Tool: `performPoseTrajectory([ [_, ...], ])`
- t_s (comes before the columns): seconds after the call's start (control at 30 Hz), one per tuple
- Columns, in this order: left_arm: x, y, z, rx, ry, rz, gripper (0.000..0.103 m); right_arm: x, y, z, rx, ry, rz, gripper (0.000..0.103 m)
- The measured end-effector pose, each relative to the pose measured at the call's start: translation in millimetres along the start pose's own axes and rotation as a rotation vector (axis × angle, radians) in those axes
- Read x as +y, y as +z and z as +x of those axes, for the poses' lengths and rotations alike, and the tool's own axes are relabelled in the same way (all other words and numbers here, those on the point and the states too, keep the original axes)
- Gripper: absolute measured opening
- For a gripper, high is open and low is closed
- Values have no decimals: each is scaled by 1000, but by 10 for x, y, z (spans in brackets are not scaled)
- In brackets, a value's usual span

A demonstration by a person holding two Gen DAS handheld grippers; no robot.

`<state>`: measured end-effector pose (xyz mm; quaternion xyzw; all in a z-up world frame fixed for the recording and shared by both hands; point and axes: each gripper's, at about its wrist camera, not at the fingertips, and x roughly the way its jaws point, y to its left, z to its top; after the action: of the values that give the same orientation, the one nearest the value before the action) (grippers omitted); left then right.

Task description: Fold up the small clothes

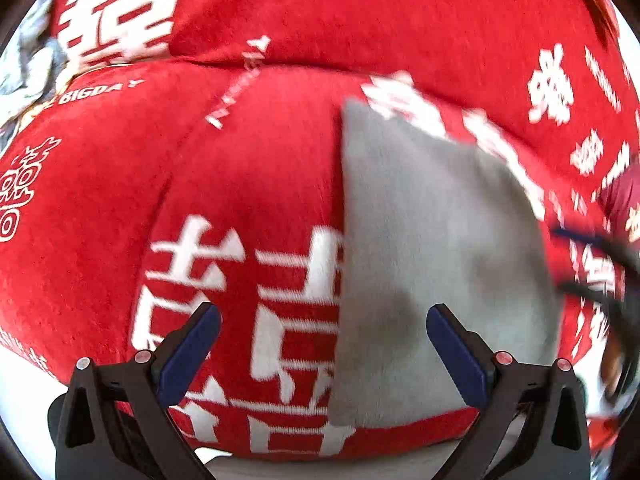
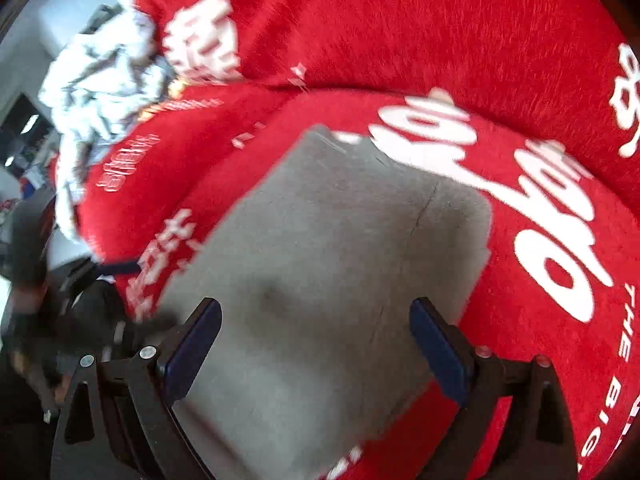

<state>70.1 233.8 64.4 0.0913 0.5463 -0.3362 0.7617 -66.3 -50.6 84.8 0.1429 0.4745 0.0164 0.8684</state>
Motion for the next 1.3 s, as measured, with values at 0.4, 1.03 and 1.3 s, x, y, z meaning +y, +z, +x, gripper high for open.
performPoseTrajectory([
  [0.4, -241, -12, 383, 17, 79, 90, 103, 314, -783, 262, -16, 4, -104, 96],
  [1.03, -643, 836, 827, 99, 170, 241, 103, -89, -345, 359, -30, 5, -46, 96],
  [1.3, -660, 1198, 886, 81, 187, 184, 103, -367, 83, 37, -178, 83, -62, 96],
])
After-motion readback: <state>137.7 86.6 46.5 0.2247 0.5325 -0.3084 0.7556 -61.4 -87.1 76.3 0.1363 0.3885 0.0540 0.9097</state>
